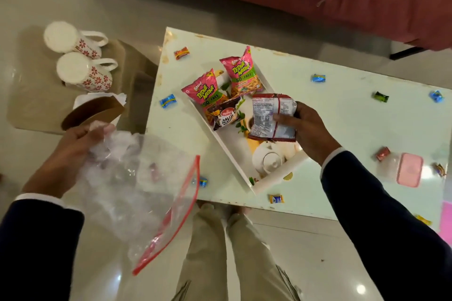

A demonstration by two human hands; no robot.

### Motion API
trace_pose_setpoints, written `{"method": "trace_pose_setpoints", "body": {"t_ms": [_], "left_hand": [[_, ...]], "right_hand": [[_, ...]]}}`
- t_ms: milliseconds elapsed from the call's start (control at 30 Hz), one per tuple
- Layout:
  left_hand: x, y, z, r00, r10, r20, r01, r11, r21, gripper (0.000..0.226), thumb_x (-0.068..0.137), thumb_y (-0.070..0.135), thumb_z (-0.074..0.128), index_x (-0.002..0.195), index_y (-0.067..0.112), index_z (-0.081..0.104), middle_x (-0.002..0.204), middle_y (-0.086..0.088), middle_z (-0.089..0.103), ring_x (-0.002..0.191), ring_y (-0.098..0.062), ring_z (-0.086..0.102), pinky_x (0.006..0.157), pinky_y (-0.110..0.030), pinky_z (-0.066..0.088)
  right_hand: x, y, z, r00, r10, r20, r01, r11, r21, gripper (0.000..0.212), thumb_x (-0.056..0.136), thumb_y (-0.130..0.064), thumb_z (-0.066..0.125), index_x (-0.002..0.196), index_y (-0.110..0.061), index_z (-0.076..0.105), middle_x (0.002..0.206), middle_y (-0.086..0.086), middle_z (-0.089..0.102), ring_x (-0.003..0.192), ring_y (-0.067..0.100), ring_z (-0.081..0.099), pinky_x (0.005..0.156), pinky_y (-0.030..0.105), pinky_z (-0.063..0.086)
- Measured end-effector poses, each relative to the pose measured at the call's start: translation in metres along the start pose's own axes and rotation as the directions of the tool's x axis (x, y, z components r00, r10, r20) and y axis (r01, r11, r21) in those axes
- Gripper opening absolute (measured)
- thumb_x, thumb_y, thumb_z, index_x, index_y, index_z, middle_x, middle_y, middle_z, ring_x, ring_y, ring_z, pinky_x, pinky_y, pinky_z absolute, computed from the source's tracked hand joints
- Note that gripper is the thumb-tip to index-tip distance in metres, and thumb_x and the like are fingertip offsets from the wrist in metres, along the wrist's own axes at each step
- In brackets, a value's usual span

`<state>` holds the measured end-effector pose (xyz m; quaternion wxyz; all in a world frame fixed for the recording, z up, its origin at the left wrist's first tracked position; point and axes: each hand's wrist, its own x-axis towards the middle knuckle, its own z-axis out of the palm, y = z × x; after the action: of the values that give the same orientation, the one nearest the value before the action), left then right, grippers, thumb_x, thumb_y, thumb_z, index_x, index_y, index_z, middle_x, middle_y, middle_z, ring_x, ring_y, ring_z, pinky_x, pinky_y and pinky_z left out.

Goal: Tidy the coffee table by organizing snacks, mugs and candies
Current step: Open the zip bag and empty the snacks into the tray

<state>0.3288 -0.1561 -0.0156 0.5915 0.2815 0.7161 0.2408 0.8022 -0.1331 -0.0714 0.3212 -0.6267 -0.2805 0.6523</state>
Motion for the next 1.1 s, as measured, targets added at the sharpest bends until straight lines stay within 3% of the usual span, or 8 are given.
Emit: {"method": "trace_pose_setpoints", "body": {"t_ms": [300, 433, 533, 700, 800, 900, 1033, 1100], "left_hand": [[-0.013, 0.039, 0.028, 0.985, 0.085, 0.15, -0.094, 0.994, 0.057, 0.068, 0.048, 0.075, 0.087, 0.081, 0.018, 0.076, 0.056, 0.002, 0.059, 0.041, -0.007, 0.052, 0.037, -0.02, 0.04], [-0.02, 0.065, 0.06, 0.936, 0.259, 0.237, -0.275, 0.961, 0.037, 0.068, 0.063, 0.079, 0.077, 0.077, 0.012, 0.074, 0.053, -0.008, 0.05, 0.038, -0.009, 0.04, 0.038, -0.015, 0.035], [-0.03, 0.088, 0.085, 0.854, 0.277, 0.439, -0.384, 0.907, 0.175, 0.064, 0.078, 0.074, 0.067, 0.085, 0.011, 0.077, 0.08, -0.022, 0.068, 0.055, -0.027, 0.054, 0.047, -0.034, 0.045], [-0.051, 0.101, 0.14, 0.761, 0.4, 0.51, -0.644, 0.374, 0.667, 0.048, 0.083, 0.071, 0.056, 0.072, 0.024, 0.055, 0.051, 0.01, 0.054, 0.051, -0.006, 0.05, 0.051, -0.028, 0.037], [-0.067, 0.094, 0.165, 0.647, 0.584, 0.491, -0.646, 0.078, 0.759, 0.053, 0.082, 0.077, 0.05, 0.114, 0.034, 0.055, 0.06, 0.007, 0.066, 0.054, -0.018, 0.062, 0.057, -0.026, 0.04], [-0.068, 0.087, 0.176, 0.559, 0.676, 0.48, -0.638, -0.019, 0.77, 0.08, 0.082, 0.071, 0.056, 0.146, 0.023, 0.053, 0.07, -0.01, 0.073, 0.05, -0.03, 0.066, 0.052, -0.03, 0.046], [-0.064, 0.087, 0.181, 0.435, 0.804, 0.405, -0.676, -0.005, 0.736, 0.047, 0.09, 0.046, 0.069, 0.13, 0.022, 0.068, 0.07, -0.01, 0.074, 0.054, -0.036, 0.068, 0.052, -0.03, 0.049], [-0.057, 0.091, 0.18, 0.552, 0.795, 0.252, -0.711, 0.291, 0.64, 0.034, 0.089, 0.042, 0.067, 0.116, 0.024, 0.074, 0.065, -0.004, 0.073, 0.057, -0.032, 0.069, 0.055, -0.031, 0.053]], "right_hand": [[-0.006, -0.02, 0.014, 0.977, -0.115, -0.182, 0.048, 0.94, -0.339, 0.036, 0.078, -0.023, 0.087, 0.101, -0.02, 0.059, 0.099, 0.002, 0.074, 0.087, 0.016, 0.074, 0.07, 0.031, 0.063], [-0.016, -0.034, 0.017, 0.99, -0.14, -0.026, 0.131, 0.964, -0.23, 0.049, 0.085, -0.018, 0.08, 0.123, -0.025, 0.049, 0.108, 0.011, 0.07, 0.09, 0.015, 0.075, 0.062, 0.031, 0.061], [-0.023, -0.048, 0.022, 0.988, -0.153, 0.032, 0.156, 0.977, -0.148, 0.025, 0.094, -0.014, 0.069, 0.115, -0.02, 0.057, 0.112, 0.008, 0.069, 0.086, 0.013, 0.073, 0.062, 0.032, 0.06], [-0.034, -0.064, 0.036, 0.986, -0.077, 0.145, 0.064, 0.993, 0.096, 0.019, 0.1, -0.009, 0.056, 0.105, -0.017, 0.073, 0.109, 0.005, 0.072, 0.087, 0.02, 0.066, 0.068, 0.033, 0.061], [-0.043, -0.071, 0.046, 0.983, -0.058, 0.171, 0.016, 0.971, 0.237, 0.021, 0.1, -0.011, 0.055, 0.113, -0.01, 0.071, 0.107, 0.005, 0.074, 0.087, 0.02, 0.071, 0.07, 0.031, 0.063], [-0.053, -0.076, 0.055, 0.981, -0.072, 0.181, 0.015, 0.954, 0.299, 0.019, 0.101, -0.007, 0.054, 0.111, -0.001, 0.068, 0.096, 0.008, 0.076, 0.079, 0.019, 0.074, 0.07, 0.03, 0.062], [-0.062, -0.088, 0.067, 0.95, -0.118, 0.29, -0.016, 0.906, 0.423, 0.03, 0.104, -0.023, 0.049, 0.123, -0.006, 0.065, 0.103, 0.012, 0.073, 0.083, 0.022, 0.075, 0.074, 0.033, 0.062], [-0.06, -0.091, 0.067, 0.963, -0.104, 0.25, -0.035, 0.869, 0.494, 0.04, 0.104, -0.039, 0.046, 0.132, -0.014, 0.06, 0.107, 0.015, 0.069, 0.09, 0.028, 0.074, 0.078, 0.037, 0.06]]}}
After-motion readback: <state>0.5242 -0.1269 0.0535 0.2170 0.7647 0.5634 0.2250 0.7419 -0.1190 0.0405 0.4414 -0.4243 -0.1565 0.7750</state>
